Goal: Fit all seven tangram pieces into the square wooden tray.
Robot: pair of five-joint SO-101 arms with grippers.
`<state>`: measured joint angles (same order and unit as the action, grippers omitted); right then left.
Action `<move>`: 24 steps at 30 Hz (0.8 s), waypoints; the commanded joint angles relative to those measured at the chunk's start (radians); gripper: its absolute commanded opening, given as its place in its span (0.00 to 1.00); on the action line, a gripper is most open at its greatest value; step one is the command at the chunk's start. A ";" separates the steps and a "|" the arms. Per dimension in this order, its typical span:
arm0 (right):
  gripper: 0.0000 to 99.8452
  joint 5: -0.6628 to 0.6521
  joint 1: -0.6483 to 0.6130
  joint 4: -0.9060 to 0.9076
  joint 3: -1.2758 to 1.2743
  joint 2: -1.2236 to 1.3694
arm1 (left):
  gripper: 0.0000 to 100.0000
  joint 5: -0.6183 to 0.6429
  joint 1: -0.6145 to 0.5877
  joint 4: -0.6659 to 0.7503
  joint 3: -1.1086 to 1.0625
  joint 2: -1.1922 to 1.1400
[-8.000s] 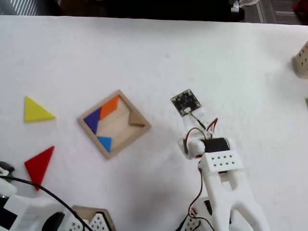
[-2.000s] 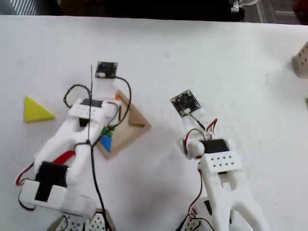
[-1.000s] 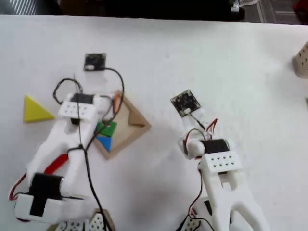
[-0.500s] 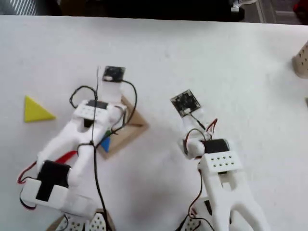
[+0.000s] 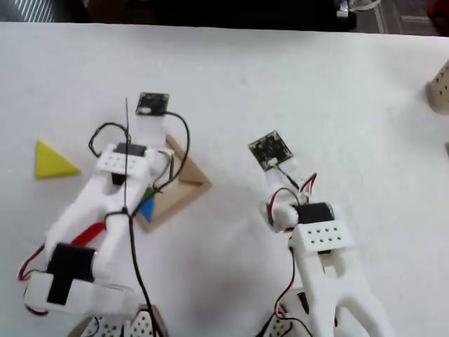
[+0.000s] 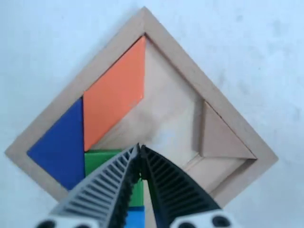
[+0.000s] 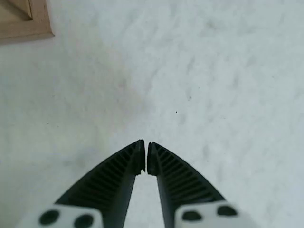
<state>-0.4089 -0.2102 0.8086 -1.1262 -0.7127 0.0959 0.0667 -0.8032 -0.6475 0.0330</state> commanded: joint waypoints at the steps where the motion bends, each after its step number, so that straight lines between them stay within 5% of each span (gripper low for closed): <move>1: 0.02 0.000 0.001 -0.022 0.003 -0.002 | 0.02 -0.009 0.030 -0.025 -0.026 0.179; 7: 0.02 0.000 0.001 -0.022 0.003 -0.002 | 0.10 -0.005 0.085 -0.023 -0.095 0.249; 12: 0.02 0.003 -0.005 -0.022 0.003 -0.002 | 0.21 0.074 -0.062 -0.015 -0.091 0.249; 19: 0.02 0.006 -0.047 -0.022 -0.011 -0.002 | 0.02 0.095 -0.182 0.078 -0.097 0.249; 24: 0.02 0.006 -0.047 -0.022 -0.011 -0.002 | 0.02 0.095 -0.130 0.072 -0.112 0.249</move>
<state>-0.4089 -0.2470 0.8086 -1.1431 -0.7127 0.1818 -0.1036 -0.7511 -0.7518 0.2340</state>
